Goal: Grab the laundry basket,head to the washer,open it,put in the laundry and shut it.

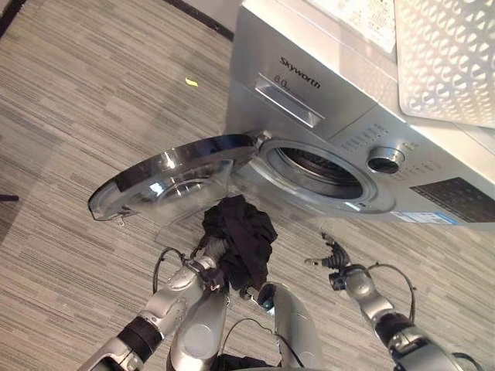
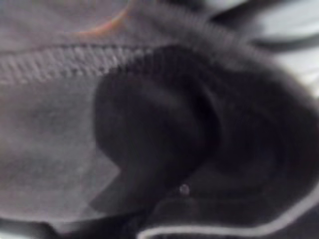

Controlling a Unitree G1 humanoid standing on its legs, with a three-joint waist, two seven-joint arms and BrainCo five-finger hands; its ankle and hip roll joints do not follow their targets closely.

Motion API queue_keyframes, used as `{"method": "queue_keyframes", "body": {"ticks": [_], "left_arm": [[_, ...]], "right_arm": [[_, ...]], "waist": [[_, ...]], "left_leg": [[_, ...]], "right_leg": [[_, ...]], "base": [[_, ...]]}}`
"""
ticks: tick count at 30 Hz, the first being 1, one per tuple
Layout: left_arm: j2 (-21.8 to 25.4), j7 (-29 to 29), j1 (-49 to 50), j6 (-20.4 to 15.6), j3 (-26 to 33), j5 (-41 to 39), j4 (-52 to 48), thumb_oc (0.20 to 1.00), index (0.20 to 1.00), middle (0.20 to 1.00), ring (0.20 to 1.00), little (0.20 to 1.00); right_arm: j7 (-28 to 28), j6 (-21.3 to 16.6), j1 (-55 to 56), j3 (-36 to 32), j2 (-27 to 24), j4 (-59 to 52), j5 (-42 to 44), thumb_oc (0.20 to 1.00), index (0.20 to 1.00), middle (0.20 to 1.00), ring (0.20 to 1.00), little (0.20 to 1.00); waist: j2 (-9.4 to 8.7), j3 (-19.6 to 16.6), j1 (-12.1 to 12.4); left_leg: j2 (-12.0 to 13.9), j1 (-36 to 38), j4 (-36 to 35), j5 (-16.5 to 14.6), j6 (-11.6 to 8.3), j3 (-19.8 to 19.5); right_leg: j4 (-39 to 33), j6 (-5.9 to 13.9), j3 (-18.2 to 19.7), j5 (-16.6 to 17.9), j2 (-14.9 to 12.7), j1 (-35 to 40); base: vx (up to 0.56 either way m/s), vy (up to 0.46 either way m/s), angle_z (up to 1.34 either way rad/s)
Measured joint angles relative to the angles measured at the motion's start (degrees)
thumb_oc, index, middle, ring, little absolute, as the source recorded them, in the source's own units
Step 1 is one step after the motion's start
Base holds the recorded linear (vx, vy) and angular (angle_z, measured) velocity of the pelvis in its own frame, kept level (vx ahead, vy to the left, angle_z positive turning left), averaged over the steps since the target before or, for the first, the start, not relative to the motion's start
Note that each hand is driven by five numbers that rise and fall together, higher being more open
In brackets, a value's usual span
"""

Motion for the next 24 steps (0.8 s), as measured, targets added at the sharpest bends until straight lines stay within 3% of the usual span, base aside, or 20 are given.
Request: {"method": "queue_keyframes", "body": {"ticks": [2,4,6,10,11,14,17,24], "left_arm": [[-1.10,0.60,-0.64,-0.10,0.03,-0.01,0.28,0.200,0.200,0.200,0.200,0.200],[-1.22,1.98,-1.57,-0.08,-0.05,-0.04,0.78,0.200,0.200,0.200,0.200,0.200],[-1.49,2.92,-3.59,-0.09,-0.64,-0.22,1.69,0.200,0.200,0.200,0.200,0.200],[-3.70,4.42,-9.51,-0.19,-1.60,-0.88,4.27,0.200,0.200,0.200,0.200,0.200],[-4.29,4.57,-11.06,-0.30,-1.62,-1.28,4.65,0.200,0.200,0.200,0.200,0.200],[-4.43,5.26,-11.29,-0.92,-1.56,-2.51,4.61,0.200,0.200,0.200,0.200,0.200],[-4.71,5.90,-11.42,-1.91,-1.45,-3.69,4.68,0.200,0.200,0.200,0.200,0.200],[-7.09,9.37,-14.45,-3.80,0.75,-5.68,7.68,0.200,0.200,0.200,0.200,0.200]], "right_arm": [[-0.12,-0.16,1.41,-2.10,0.40,0.94,2.31,1.000,1.000,1.000,1.000,1.000],[-0.38,-0.69,1.94,-8.50,1.46,0.94,7.29,1.000,1.000,1.000,1.000,1.000],[-1.45,-2.19,2.05,-16.66,2.70,1.60,15.53,1.000,1.000,1.000,1.000,1.000],[-0.31,-4.05,-1.20,-25.97,2.28,10.34,36.06,1.000,1.000,1.000,1.000,1.000],[0.31,-4.15,-1.13,-26.06,1.64,10.47,44.02,1.000,1.000,1.000,1.000,1.000],[1.83,-4.17,-1.80,-24.17,1.39,10.02,49.84,1.000,1.000,1.000,1.000,1.000],[2.67,-4.05,-2.16,-20.09,1.69,8.99,50.28,1.000,1.000,1.000,1.000,1.000],[3.98,-3.71,-2.66,-18.29,2.20,10.24,50.17,1.000,1.000,1.000,1.000,1.000]], "waist": [[-0.59,0.26,-1.22],[-1.22,0.53,-1.93],[-1.30,0.52,-3.03],[-1.38,0.46,-4.05],[-1.43,0.42,-4.54],[-1.49,0.39,-4.53],[-1.50,0.38,-4.62],[-1.55,0.35,-5.88]], "left_leg": [[0.43,0.00,-0.72,0.04,0.05,-0.24],[0.81,-0.03,-0.76,0.04,0.05,-0.13],[0.92,-0.01,-0.77,0.04,0.06,-0.12],[1.11,0.19,-0.53,0.04,0.06,0.15],[1.44,0.03,-0.47,0.03,0.06,0.19],[1.43,-1.17,0.68,-0.10,0.27,0.49],[1.72,-3.06,1.26,-0.15,0.25,0.82],[2.01,-4.93,0.10,-0.04,0.09,1.93]], "right_leg": [[-0.80,-0.22,-0.19,0.10,0.40,-0.13],[-1.33,-0.43,0.15,0.31,0.91,0.04],[-1.53,-0.52,0.31,0.37,1.06,-0.01],[-1.65,-0.61,1.41,0.74,1.41,-0.03],[-1.92,-0.77,1.61,1.15,1.74,-0.19],[-1.63,-0.87,2.82,1.32,2.04,-1.74],[-1.35,-0.95,3.67,1.78,2.45,-3.86],[-0.91,-0.53,4.41,2.53,2.35,-6.76]], "base": [[0.00,-0.016,0.02],[0.00,-0.005,-0.10],[-0.01,0.013,-0.10],[-0.01,0.029,-0.13],[-0.04,0.059,-0.14],[-0.02,0.020,-0.21],[0.00,-0.014,-0.16],[0.01,-0.036,-0.06]]}}
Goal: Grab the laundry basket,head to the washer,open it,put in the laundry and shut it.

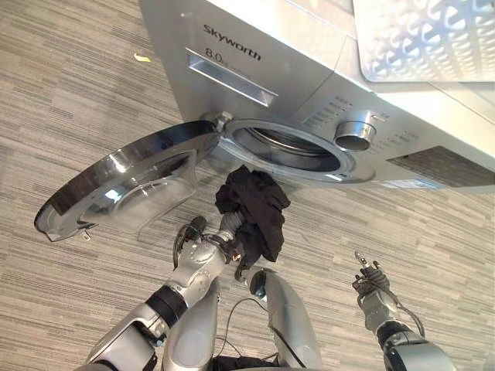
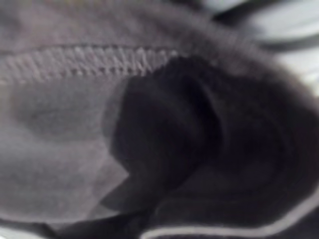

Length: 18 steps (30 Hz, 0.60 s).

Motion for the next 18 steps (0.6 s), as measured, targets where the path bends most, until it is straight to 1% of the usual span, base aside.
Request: {"method": "queue_keyframes", "body": {"ticks": [1,4,5,7,8,9,11,13,14,18], "left_arm": [[-0.57,0.51,-0.26,-0.87,0.85,-0.23,0.60,0.200,0.200,0.200,0.200,0.200],[-1.24,1.63,-0.91,-1.43,2.40,-0.76,1.82,0.200,0.200,0.200,0.200,0.200],[-1.48,2.28,-1.52,-2.14,3.03,-1.86,2.71,0.200,0.200,0.200,0.200,0.200],[-1.64,2.69,-1.98,-2.40,3.22,-1.89,2.97,0.200,0.200,0.200,0.200,0.200],[-2.87,3.90,-2.50,-3.25,4.71,-1.86,4.88,0.200,0.200,0.200,0.200,0.200],[-3.81,5.02,-3.37,-3.46,6.51,-2.00,6.44,0.200,0.200,0.200,0.200,0.200],[-3.72,6.55,-4.55,-3.53,7.02,-2.08,7.71,0.200,0.200,0.200,0.200,0.200],[-5.28,8.79,-6.98,-4.67,10.61,-2.25,12.17,0.200,0.200,0.200,0.200,0.200],[-5.28,9.38,-7.64,-4.98,11.20,-2.37,12.59,0.200,0.200,0.200,0.200,0.200],[-5.36,11.19,-10.32,-5.46,13.61,-2.55,15.70,0.200,0.200,0.200,0.200,0.200]], "right_arm": [[0.29,0.21,0.00,0.51,0.14,-0.04,-0.17,1.000,1.000,1.000,1.000,1.000],[0.96,0.66,-0.17,2.91,0.28,-0.10,-1.54,1.000,1.000,1.000,1.000,1.000],[1.05,0.94,-0.39,5.69,0.39,-0.55,-3.55,1.000,1.000,1.000,1.000,1.000],[0.89,1.18,-0.56,6.64,0.69,-0.90,-5.92,1.000,1.000,1.000,1.000,1.000],[0.14,1.15,0.83,9.88,0.59,-5.04,-8.81,1.000,1.000,1.000,1.000,1.000],[0.39,0.83,1.23,11.25,1.06,-8.05,-10.93,1.000,1.000,1.000,1.000,1.000],[0.30,0.78,0.82,11.55,1.78,-9.30,-12.49,1.000,1.000,1.000,1.000,1.000],[-0.10,0.53,0.86,13.58,1.69,-12.07,-15.75,1.000,1.000,1.000,1.000,1.000],[-0.14,0.43,0.82,13.67,1.68,-12.16,-15.77,1.000,1.000,1.000,1.000,1.000],[-0.20,0.37,0.88,13.91,1.23,-11.31,-15.99,1.000,1.000,1.000,1.000,1.000]], "waist": [[-0.02,-0.01,-0.20],[-0.07,-0.05,-0.80],[-0.49,-0.34,-1.43],[-0.61,-0.42,-1.65],[-1.16,-0.82,-1.75],[-1.42,-1.01,-2.02],[-1.47,-1.03,-2.72],[-1.56,-1.10,-4.06],[-1.59,-1.12,-4.75],[-1.95,-1.38,-5.57]], "left_leg": [[-0.01,-0.17,-0.02,0.00,-0.01,0.21],[0.05,-0.47,-0.02,0.02,0.01,0.23],[0.19,-1.33,0.01,0.03,0.01,0.08],[0.49,-2.15,0.02,0.00,-0.02,0.13],[0.73,-2.85,-0.06,0.03,-0.02,0.20],[1.00,-3.57,0.08,0.04,-0.02,0.06],[1.28,-3.66,0.08,0.07,-0.08,-0.02],[1.41,-3.68,0.09,0.07,-0.07,-0.12],[1.52,-3.72,0.05,0.07,-0.08,-0.14],[1.98,-3.73,-0.12,0.07,-0.07,-0.03]], "right_leg": [[0.20,0.01,0.28,0.01,-0.02,-0.36],[0.25,0.03,0.45,0.06,0.09,-0.77],[0.24,-0.13,0.36,0.17,0.24,-1.68],[0.11,-0.18,0.36,0.18,0.56,-2.41],[-0.15,-0.35,0.58,0.45,0.82,-3.27],[-0.17,-0.56,0.58,0.67,1.17,-3.75],[-0.26,-0.72,0.55,0.92,1.47,-3.77],[-0.30,-0.72,0.46,0.92,1.61,-3.70],[-0.46,-0.81,0.39,0.97,1.68,-3.72],[-1.26,-0.92,0.83,1.47,2.24,-3.68]], "base": [[0.01,-0.045,-0.06],[0.02,-0.033,-0.04],[0.07,-0.062,-0.01],[0.04,-0.037,-0.05],[0.00,0.008,-0.09],[0.01,0.001,-0.10],[0.01,0.000,-0.05],[0.00,0.000,0.00],[0.03,0.013,-0.02],[0.03,0.001,-0.07]]}}
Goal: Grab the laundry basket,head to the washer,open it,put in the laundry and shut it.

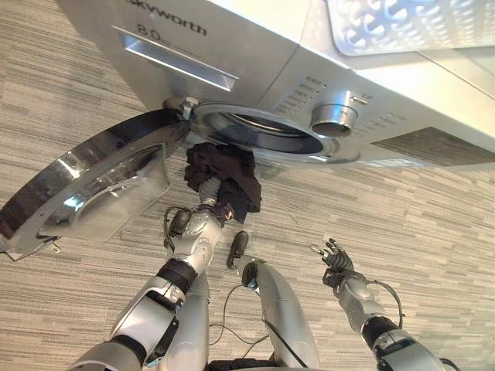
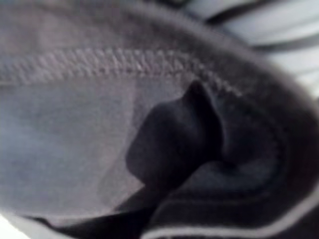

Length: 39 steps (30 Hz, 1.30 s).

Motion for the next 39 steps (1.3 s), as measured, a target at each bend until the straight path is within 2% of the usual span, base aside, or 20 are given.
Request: {"method": "queue_keyframes", "body": {"ticks": [4,6,10,15,20,22,24,29,31,33,39], "left_arm": [[0.35,1.68,-2.61,-0.12,1.96,-1.73,3.07,0.200,0.200,0.200,0.200,0.200],[0.26,2.31,-4.91,-0.48,5.21,-2.30,6.41,0.200,0.200,0.200,0.200,0.200],[0.78,4.22,-9.41,-0.38,9.48,-6.27,12.66,0.200,0.200,0.200,0.200,0.200],[2.81,4.83,-14.22,-0.42,10.64,-8.89,14.65,0.200,0.200,0.200,0.200,0.200],[2.97,6.82,-18.98,-0.35,10.77,-10.41,16.81,0.200,0.200,0.200,0.200,0.200],[3.42,7.77,-21.67,-0.35,11.15,-10.62,18.14,0.200,0.200,0.200,0.200,0.200],[4.86,8.94,-22.15,-0.35,11.39,-10.93,18.12,0.200,0.200,0.200,0.200,0.200],[5.85,10.95,-25.66,-0.33,8.15,-12.97,18.19,0.200,0.200,0.200,0.200,0.200],[4.90,11.29,-28.41,-0.45,7.38,-16.98,17.47,0.200,0.200,0.200,0.200,0.200],[5.29,10.84,-28.89,-2.49,5.01,-17.92,11.36,0.200,0.200,0.200,0.200,0.200],[4.58,10.47,-31.17,-4.95,5.74,-17.67,11.02,0.200,0.200,0.200,0.200,0.200]], "right_arm": [[0.06,0.48,-0.15,1.67,-0.27,1.64,-2.07,1.000,1.000,1.000,1.000,1.000],[0.24,0.75,-0.08,3.12,-0.14,1.56,-2.51,1.000,1.000,1.000,1.000,1.000],[0.22,0.94,-0.13,4.01,-0.20,1.53,-3.81,1.000,1.000,1.000,1.000,1.000],[0.20,1.00,-0.27,5.02,-0.18,0.87,-4.70,1.000,1.000,1.000,1.000,1.000],[0.13,0.93,-0.30,5.12,-0.20,-0.50,-4.77,1.000,1.000,1.000,1.000,1.000],[0.18,0.82,-0.29,5.96,-0.13,-1.49,-4.76,1.000,1.000,1.000,1.000,1.000],[0.21,0.82,0.66,6.42,-0.14,-2.05,-4.76,1.000,1.000,1.000,1.000,1.000],[0.45,0.84,1.96,6.05,-0.70,-2.70,-4.62,1.000,1.000,1.000,1.000,1.000],[1.03,0.89,2.46,5.93,-1.98,-4.16,-4.60,1.000,1.000,1.000,1.000,1.000],[0.97,0.85,2.58,4.14,-4.26,-6.33,-4.68,1.000,1.000,1.000,1.000,1.000],[0.52,0.80,3.67,3.21,-5.00,-10.42,-4.77,1.000,1.000,1.000,1.000,1.000]], "waist": [[-0.42,-0.31,-0.45],[-1.22,-0.90,-0.69],[-1.51,-1.12,-0.97],[-2.65,-1.98,-2.36],[-3.07,-2.30,-3.16],[-3.18,-2.39,-4.16],[-3.43,-2.57,-4.69],[-4.35,-3.29,-5.15],[-4.64,-3.52,-5.37],[-4.70,-3.56,-5.63],[-4.71,-3.57,-5.91]], "left_leg": [[0.30,-0.53,-0.80,0.20,-0.34,0.05],[0.55,-1.69,-0.82,0.31,-0.51,0.09],[0.75,-1.97,-1.28,0.32,-0.54,0.07],[1.18,-3.78,-1.65,0.68,-1.12,-0.23],[1.41,-5.45,-1.45,0.69,-1.13,-0.26],[1.62,-6.10,-1.49,0.86,-1.43,-0.27],[1.96,-6.31,-1.87,1.09,-1.80,-0.10],[2.93,-9.36,-1.87,1.74,-2.85,-0.27],[3.12,-10.99,-1.88,2.21,-3.53,-0.39],[3.12,-12.70,-1.86,2.76,-4.42,-0.67],[3.39,-14.97,-0.84,3.14,-4.89,-1.80]], "right_leg": [[-0.17,-0.01,0.16,0.18,0.24,-0.87],[-0.06,-0.11,0.20,0.29,0.47,-2.14],[-0.27,-0.12,0.16,0.30,0.65,-2.51],[-0.26,-0.18,-0.26,0.34,0.96,-4.28],[0.33,-0.21,-0.45,0.35,1.14,-6.12],[0.44,-0.22,-0.52,0.35,1.27,-6.95],[0.41,-0.40,-0.34,0.46,1.52,-7.53],[1.22,-1.11,-0.51,0.89,2.47,-11.07],[2.46,-1.13,-0.49,0.88,2.62,-13.32],[3.83,-1.11,-0.64,0.87,2.54,-15.63],[4.58,-1.46,-1.09,1.07,3.08,-18.05]], "base": [[0.05,-0.004,-0.02],[0.06,-0.009,-0.02],[0.07,-0.015,-0.01],[0.05,-0.015,0.02],[0.07,-0.021,0.00],[0.09,-0.051,-0.01],[0.07,-0.064,-0.08],[0.05,-0.042,-0.05],[0.05,-0.017,-0.01],[0.00,0.000,0.00],[-0.01,0.003,-0.01]]}}
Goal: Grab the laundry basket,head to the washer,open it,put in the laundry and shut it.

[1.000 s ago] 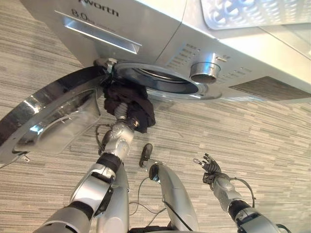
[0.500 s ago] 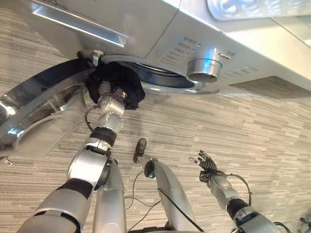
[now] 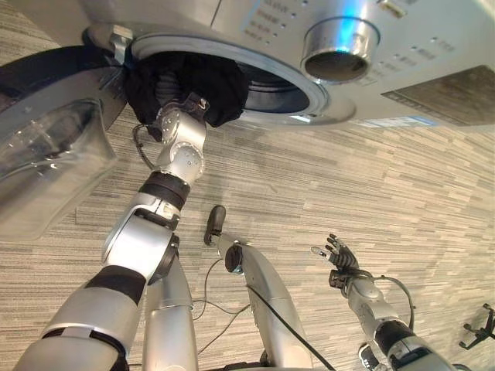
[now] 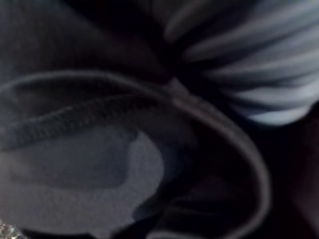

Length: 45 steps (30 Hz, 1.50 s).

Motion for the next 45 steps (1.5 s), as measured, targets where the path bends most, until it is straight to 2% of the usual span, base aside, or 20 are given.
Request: {"method": "queue_keyframes", "body": {"ticks": [3,8,11,14,21,28,30,32,35,37,38,42,44,45], "left_arm": [[-1.34,0.02,0.38,-1.99,1.57,0.32,-3.00,0.200,0.200,0.200,0.200,0.200],[-3.60,0.40,0.65,-3.85,1.65,0.37,-9.55,0.200,0.200,0.200,0.200,0.200],[-3.93,1.70,-0.12,-5.65,1.22,2.59,-16.60,0.200,0.200,0.200,0.200,0.200],[-3.99,4.82,-0.89,-5.64,0.65,5.83,-17.41,0.200,0.200,0.200,0.200,0.200],[-1.46,7.90,-0.67,-5.21,-1.82,7.75,-17.36,0.200,0.200,0.200,0.200,0.200],[-1.84,5.72,1.81,-5.63,-1.91,12.09,-17.42,0.200,0.200,0.200,0.200,0.200],[-4.72,1.15,8.06,-6.79,1.59,13.28,-15.09,0.200,0.200,0.200,0.200,0.200],[-5.74,0.37,11.88,-5.98,3.67,11.17,-7.46,0.200,0.200,0.200,0.200,0.200],[-6.42,0.38,16.47,-2.45,5.57,9.37,3.04,0.200,0.200,0.200,0.200,0.200],[-6.16,0.57,18.08,1.02,4.59,9.27,4.47,0.200,0.200,0.200,0.200,0.200],[-6.14,0.52,18.10,1.50,3.90,9.71,4.39,0.200,0.200,0.200,0.200,0.200],[-4.01,0.47,12.56,3.34,0.93,12.30,4.32,0.200,0.200,0.200,0.200,0.200],[-0.70,0.45,6.84,3.63,-1.79,12.34,4.30,0.200,0.200,0.200,0.200,0.200],[2.97,0.25,1.69,3.53,-3.23,12.40,3.69,0.200,0.200,0.200,0.200,0.200]], "right_arm": [[-0.48,-0.22,0.06,0.05,-0.10,-1.01,-0.21,1.000,1.000,1.000,1.000,1.000],[-1.03,-0.39,0.08,0.06,-0.43,-2.45,-2.92,1.000,1.000,1.000,1.000,1.000],[-1.87,-0.32,-0.11,0.69,-2.83,-4.30,-5.24,1.000,1.000,1.000,1.000,1.000],[-1.94,-0.34,-0.26,0.56,-6.74,-6.21,-6.31,1.000,1.000,1.000,1.000,1.000],[-1.87,0.02,-0.61,0.64,-7.61,-6.29,-6.28,1.000,1.000,1.000,1.000,1.000],[-1.88,-0.03,-0.53,0.84,-6.16,-8.57,-6.35,1.000,1.000,1.000,1.000,1.000],[-2.81,-0.61,0.32,0.63,-3.58,-8.26,-7.95,1.000,1.000,1.000,1.000,1.000],[-3.14,-0.53,1.12,1.56,-1.27,-7.87,-8.65,1.000,1.000,1.000,1.000,1.000],[-3.44,-1.13,1.15,2.58,0.20,-6.17,-9.05,1.000,1.000,1.000,1.000,1.000],[-3.95,-1.40,0.58,2.72,0.01,-6.59,-9.12,1.000,1.000,1.000,1.000,1.000],[-4.31,-1.55,0.57,2.79,-0.03,-6.72,-9.16,1.000,1.000,1.000,1.000,1.000],[-4.39,-2.21,0.11,3.13,-1.83,-6.93,-9.66,1.000,1.000,1.000,1.000,1.000],[-4.42,-2.64,-0.16,3.03,-2.98,-6.94,-9.66,1.000,1.000,1.000,1.000,1.000],[-4.42,-2.68,-0.12,3.01,-3.66,-6.91,-9.67,1.000,1.000,1.000,1.000,1.000]], "waist": [[-0.01,0.00,-0.29],[-0.01,0.00,-0.84],[-0.01,0.00,-0.98],[-0.01,-0.01,-1.52],[0.00,0.00,-1.29],[0.09,0.07,-0.90],[0.26,0.20,-0.59],[0.26,0.19,-0.64],[0.25,0.19,-0.99],[0.27,0.21,-1.49],[0.27,0.20,-1.69],[0.25,0.19,-2.67],[0.25,0.18,-3.68],[0.17,0.13,-4.23]], "left_leg": [[0.05,-1.64,0.83,0.00,0.00,-0.39],[-0.10,-3.05,2.16,-0.04,-0.04,-0.79],[-0.10,-3.05,2.07,-0.04,-0.04,-0.54],[-0.05,-2.98,1.81,-0.03,-0.03,-0.27],[-0.03,-1.52,1.55,0.05,-0.01,-0.04],[0.33,-1.02,0.09,0.40,-0.29,0.03],[0.26,-1.23,0.30,0.38,-0.30,0.09],[0.27,-1.84,0.38,0.33,-0.26,0.09],[0.05,-5.85,2.80,-0.31,0.54,0.30],[-0.15,-7.62,3.34,-0.36,0.46,0.22],[-0.26,-7.57,3.43,-0.36,0.46,0.28],[-0.32,-7.07,3.25,-0.45,0.50,0.54],[-0.09,-7.05,3.07,-0.48,0.48,0.93],[0.29,-6.86,2.63,-0.38,0.39,1.66]], "right_leg": [[0.17,-0.73,-0.27,0.51,0.23,-1.04],[-0.08,-0.79,-1.36,0.58,0.19,-1.22],[-0.49,-0.63,-1.12,0.92,0.19,-1.21],[-1.11,-0.40,-0.69,1.34,0.25,-1.12],[-1.28,-0.40,0.06,1.49,0.14,-0.15],[-1.14,-0.41,0.11,1.44,0.29,-0.63],[-1.82,-0.34,0.11,1.35,0.29,-0.62],[-2.35,-0.34,0.05,1.35,0.39,-0.86],[-2.18,-0.50,-0.01,1.78,0.59,-3.55],[-2.09,-0.40,-0.07,2.21,0.40,-5.05],[-2.09,-0.37,-0.02,2.23,0.31,-5.03],[-2.52,-0.11,0.23,2.42,0.26,-4.69],[-2.87,0.18,0.33,2.59,0.37,-4.71],[-3.41,0.35,0.84,3.07,0.57,-4.70]], "base": [[-0.01,0.003,-0.01],[0.00,0.016,0.04],[0.02,0.002,-0.03],[0.06,-0.015,-0.06],[0.03,-0.003,-0.04],[-0.01,0.016,0.00],[-0.01,0.016,0.00],[-0.02,0.032,0.02],[0.00,0.017,-0.01],[0.00,0.013,-0.02],[0.00,0.000,0.00],[0.02,0.003,-0.02],[0.03,-0.021,-0.10],[0.03,-0.033,-0.20]]}}
